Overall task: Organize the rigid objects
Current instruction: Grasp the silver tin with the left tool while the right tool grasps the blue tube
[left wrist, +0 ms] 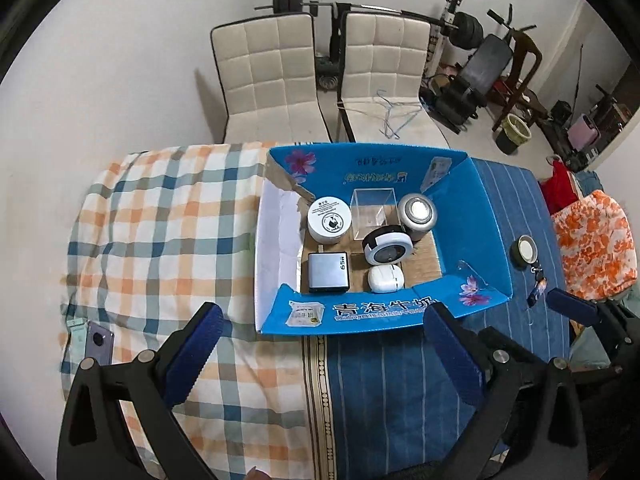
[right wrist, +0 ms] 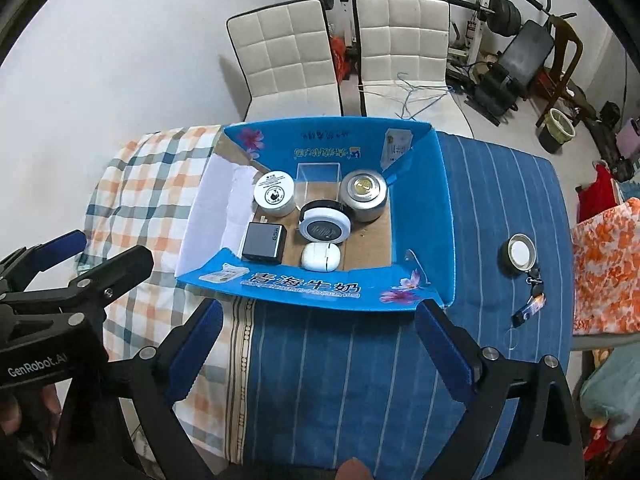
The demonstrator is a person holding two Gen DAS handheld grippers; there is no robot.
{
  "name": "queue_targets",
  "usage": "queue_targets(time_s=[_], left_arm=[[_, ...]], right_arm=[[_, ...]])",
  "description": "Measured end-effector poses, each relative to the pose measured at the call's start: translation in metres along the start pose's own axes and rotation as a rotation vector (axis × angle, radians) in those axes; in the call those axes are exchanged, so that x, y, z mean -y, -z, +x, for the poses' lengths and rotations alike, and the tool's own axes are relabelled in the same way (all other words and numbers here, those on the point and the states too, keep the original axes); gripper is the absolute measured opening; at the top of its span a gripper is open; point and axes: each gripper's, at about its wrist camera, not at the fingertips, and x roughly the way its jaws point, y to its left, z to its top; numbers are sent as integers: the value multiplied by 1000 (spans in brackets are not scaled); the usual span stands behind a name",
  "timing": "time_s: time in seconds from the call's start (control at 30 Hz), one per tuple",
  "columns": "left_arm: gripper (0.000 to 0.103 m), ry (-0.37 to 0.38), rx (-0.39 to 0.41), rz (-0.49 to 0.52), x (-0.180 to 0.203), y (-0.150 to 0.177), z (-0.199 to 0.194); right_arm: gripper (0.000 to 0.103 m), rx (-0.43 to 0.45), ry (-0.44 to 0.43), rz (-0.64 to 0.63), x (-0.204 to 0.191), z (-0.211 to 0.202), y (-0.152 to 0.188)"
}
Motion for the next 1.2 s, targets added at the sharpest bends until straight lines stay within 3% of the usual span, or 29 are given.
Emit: queue_targets(time_s=[0.37, 0.6, 0.77, 0.93, 1.1, 1.2], left_arm=[[103, -35, 38, -3, 47, -1, -26], [103, -3, 23, 77, 122, -18, -8], [103, -26, 43, 155, 194, -34, 35], [103, -76, 40, 215, 261, -50, 95], [103, -113, -19, 284, 311, -62, 151], [103, -134, -44, 326, 331, -64, 170]], right_arm=[[99, 28, -57, 29, 62, -23, 4], [99, 3, 16, 199, 169, -12, 18], [99, -73, 156, 484, 295, 41, 49], [99, -216, 139, 763, 398, 130, 88], [95, -277, 88, 829, 420, 183, 104], [80, -264, 179, 772, 413, 186, 103]])
